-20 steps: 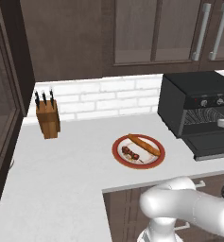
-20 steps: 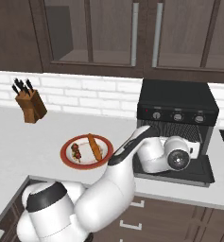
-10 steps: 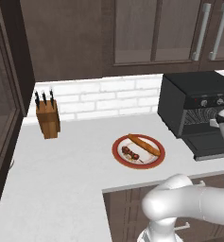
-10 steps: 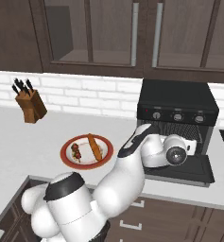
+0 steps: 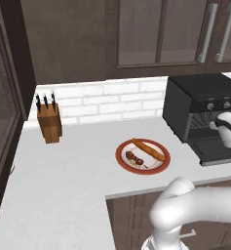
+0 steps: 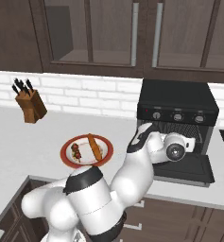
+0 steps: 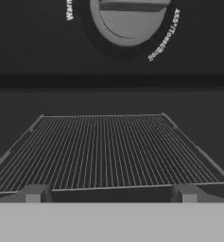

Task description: Pick up the kebab skewer and baguette bread, and place them inside the toaster oven. Close the toaster oven door and start by setting the timer.

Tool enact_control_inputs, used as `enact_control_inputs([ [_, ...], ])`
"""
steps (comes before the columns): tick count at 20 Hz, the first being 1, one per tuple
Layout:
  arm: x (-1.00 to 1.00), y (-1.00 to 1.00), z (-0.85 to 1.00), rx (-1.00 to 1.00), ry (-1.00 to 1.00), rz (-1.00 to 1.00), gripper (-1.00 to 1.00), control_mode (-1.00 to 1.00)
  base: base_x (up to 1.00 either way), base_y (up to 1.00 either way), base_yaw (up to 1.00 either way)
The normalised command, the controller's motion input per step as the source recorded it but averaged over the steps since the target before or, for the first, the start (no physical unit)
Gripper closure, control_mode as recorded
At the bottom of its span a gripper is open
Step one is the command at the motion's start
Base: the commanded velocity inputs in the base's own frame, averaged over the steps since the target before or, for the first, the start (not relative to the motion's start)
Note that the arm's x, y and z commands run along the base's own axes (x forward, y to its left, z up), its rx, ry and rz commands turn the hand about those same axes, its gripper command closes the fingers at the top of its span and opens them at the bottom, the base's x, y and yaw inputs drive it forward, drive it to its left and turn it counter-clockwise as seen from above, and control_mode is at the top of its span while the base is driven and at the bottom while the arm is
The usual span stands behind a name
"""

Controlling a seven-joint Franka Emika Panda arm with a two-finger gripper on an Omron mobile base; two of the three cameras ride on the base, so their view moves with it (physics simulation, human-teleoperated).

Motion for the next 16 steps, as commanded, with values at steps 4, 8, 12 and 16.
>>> enact_control_inputs([
  [4,0.38,-0.05,-0.31,0.0,0.0,0.0,-1.0,-1.0,0.0,0.0,0.0],
  [8,0.44,-0.07,-0.13,0.0,0.0,0.0,-1.0,-1.0,0.0,0.0,0.0],
  [12,0.41,-0.04,-0.12,0.0,0.0,0.0,-1.0,-1.0,0.0,0.0,0.0],
  [16,0.27,-0.01,-0.11,0.0,0.01,0.0,-1.0,-1.0,0.0,0.0,0.0],
])
